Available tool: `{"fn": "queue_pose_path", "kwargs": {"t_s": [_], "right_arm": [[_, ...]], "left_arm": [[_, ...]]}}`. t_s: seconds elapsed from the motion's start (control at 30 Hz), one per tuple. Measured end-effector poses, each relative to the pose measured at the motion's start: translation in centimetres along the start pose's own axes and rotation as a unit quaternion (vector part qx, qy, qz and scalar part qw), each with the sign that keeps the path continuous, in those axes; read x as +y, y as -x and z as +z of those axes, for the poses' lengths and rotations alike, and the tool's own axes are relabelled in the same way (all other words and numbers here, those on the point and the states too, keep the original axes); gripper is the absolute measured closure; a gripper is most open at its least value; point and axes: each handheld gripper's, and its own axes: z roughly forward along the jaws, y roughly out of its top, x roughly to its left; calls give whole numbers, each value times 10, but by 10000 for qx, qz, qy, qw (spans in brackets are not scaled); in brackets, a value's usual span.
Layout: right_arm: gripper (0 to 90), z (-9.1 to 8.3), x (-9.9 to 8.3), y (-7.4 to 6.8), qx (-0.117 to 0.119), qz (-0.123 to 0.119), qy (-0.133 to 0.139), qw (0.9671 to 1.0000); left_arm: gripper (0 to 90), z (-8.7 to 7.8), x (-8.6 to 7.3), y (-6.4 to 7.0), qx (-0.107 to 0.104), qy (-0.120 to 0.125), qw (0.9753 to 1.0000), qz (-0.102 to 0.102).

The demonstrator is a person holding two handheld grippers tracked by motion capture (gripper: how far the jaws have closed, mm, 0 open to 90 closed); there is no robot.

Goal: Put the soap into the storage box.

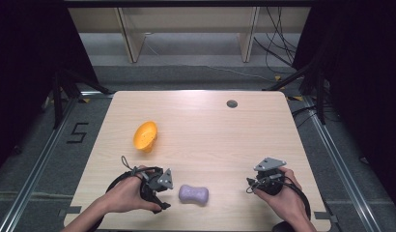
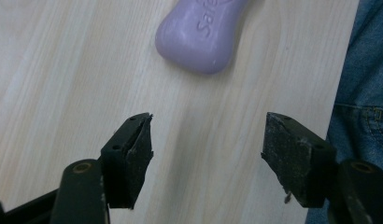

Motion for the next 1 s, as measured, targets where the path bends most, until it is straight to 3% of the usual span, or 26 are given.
{"fn": "queue_pose_path", "kwargs": {"t_s": [0.2,0.43,1.0], "right_arm": [[485,0,0,0,30,23,14,10000],[485,1,-1,1,29,-62,47,10000],[485,1,-1,0,97,-2,36,9999]], "left_arm": [[312,2,21,-3,-26,-48,9995,304],[315,6,29,-2,-130,-98,9994,319],[321,19,56,-2,-215,-276,9964,778]]}}
